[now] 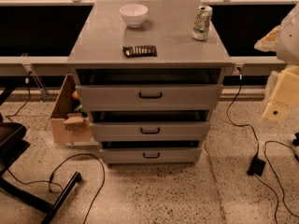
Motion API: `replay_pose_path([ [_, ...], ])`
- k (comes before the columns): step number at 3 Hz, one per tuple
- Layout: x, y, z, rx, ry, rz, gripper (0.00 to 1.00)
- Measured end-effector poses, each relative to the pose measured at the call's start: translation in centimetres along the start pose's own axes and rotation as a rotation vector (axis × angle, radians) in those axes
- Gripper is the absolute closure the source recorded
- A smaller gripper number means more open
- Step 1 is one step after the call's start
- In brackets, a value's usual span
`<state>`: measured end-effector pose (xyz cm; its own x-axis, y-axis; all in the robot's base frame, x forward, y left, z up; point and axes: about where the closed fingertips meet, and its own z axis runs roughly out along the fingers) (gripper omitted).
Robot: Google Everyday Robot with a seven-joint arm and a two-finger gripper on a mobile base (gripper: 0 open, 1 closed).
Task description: Open bottom drawer
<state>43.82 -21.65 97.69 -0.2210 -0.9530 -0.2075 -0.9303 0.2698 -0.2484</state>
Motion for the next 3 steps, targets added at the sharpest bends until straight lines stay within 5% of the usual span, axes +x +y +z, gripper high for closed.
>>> replay_pose_path([
  [2,-0.3,0.4,1.8,-0.008,0.011,0.001,0.0],
  [3,-0.6,1.9,5.9,-0.011,0.037,0.0,0.0],
])
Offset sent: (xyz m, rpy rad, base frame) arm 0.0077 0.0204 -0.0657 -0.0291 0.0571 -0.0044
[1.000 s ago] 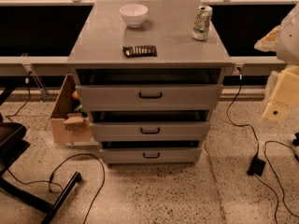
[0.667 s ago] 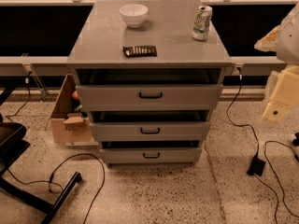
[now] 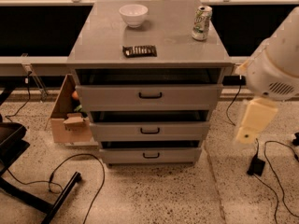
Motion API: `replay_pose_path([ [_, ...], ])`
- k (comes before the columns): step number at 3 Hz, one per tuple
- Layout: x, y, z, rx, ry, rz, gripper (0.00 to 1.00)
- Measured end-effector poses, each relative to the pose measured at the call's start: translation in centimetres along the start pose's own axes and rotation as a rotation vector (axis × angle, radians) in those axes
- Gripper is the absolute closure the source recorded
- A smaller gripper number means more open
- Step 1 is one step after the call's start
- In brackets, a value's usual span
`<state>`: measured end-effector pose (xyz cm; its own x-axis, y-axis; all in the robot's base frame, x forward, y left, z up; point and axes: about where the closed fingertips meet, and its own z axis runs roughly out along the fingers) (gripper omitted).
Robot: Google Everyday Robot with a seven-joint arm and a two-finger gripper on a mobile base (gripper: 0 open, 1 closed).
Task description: Open bottom drawer
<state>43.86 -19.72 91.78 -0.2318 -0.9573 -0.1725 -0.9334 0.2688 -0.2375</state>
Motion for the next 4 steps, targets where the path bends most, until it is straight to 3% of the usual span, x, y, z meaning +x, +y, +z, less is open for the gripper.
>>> replay_pose_path([
  [1,0.4,1.3,6.1,0.008,0.055,0.019,0.0],
  [2,1.4,3.1,17.7,0.022,0.138,0.014,0.0],
  [3,2.2,3.7,25.6,0.013,0.197,-0.014,0.0],
  [4,2.7,3.6,32.0,-0.126,0.253,-0.011,0.0],
])
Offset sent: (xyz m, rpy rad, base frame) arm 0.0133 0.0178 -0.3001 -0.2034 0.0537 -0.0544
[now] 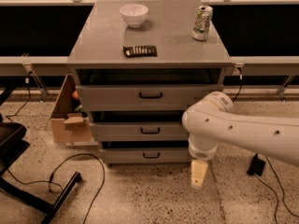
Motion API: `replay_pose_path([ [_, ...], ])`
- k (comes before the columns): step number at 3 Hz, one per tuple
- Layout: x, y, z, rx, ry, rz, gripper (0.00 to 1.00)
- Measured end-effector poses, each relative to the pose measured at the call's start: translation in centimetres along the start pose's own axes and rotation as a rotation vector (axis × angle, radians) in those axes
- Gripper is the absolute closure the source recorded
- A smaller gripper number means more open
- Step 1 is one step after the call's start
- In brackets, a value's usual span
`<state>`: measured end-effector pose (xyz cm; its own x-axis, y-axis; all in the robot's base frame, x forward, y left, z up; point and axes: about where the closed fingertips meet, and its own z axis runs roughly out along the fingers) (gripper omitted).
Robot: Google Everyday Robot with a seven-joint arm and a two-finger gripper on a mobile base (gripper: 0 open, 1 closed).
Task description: Open bottom drawer
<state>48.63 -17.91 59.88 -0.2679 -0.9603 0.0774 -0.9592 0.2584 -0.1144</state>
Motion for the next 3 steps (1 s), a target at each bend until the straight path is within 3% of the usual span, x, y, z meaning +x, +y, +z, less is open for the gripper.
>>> replay_pose_path([
  [1,0.3,0.2,-0.1,0.003,0.004,0.004,0.0],
  [2,-1.6,-1.0,2.7,0.025,-0.004,-0.002,0.0],
  [3,-3.2,-1.5,8.4,0.034,-0.037,-0.058,0.0],
])
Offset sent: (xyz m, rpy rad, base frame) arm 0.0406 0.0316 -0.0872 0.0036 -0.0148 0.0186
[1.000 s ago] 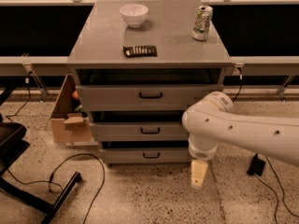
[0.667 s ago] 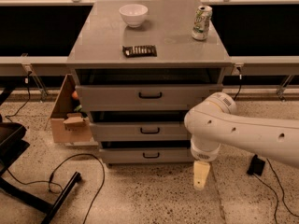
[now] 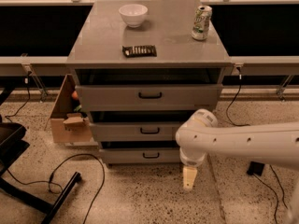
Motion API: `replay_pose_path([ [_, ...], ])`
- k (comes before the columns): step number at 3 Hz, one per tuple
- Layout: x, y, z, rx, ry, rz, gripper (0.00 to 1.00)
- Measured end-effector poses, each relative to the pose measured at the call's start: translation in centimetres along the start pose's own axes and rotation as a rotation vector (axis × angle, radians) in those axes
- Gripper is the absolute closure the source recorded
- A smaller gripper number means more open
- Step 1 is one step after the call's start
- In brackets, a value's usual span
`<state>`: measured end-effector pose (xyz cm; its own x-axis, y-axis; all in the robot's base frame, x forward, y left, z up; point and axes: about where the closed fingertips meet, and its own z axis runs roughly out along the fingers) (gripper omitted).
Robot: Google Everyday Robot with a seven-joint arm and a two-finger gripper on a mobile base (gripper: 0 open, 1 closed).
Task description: Open bottom drawer
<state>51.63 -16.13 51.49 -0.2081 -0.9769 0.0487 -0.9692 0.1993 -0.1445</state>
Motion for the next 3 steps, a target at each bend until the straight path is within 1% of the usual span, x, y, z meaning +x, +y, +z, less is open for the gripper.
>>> replay_pose_path([
  [1,-2.6,-1.9,8.6,0.059,-0.035,-0.067,0.0],
  [2,-3.7,-3.6,13.9,0.083,-0.059,-0.077,0.0],
  [3,-5.5,-6.2,19.0,0.081,-0.076,-0.079,0.0],
])
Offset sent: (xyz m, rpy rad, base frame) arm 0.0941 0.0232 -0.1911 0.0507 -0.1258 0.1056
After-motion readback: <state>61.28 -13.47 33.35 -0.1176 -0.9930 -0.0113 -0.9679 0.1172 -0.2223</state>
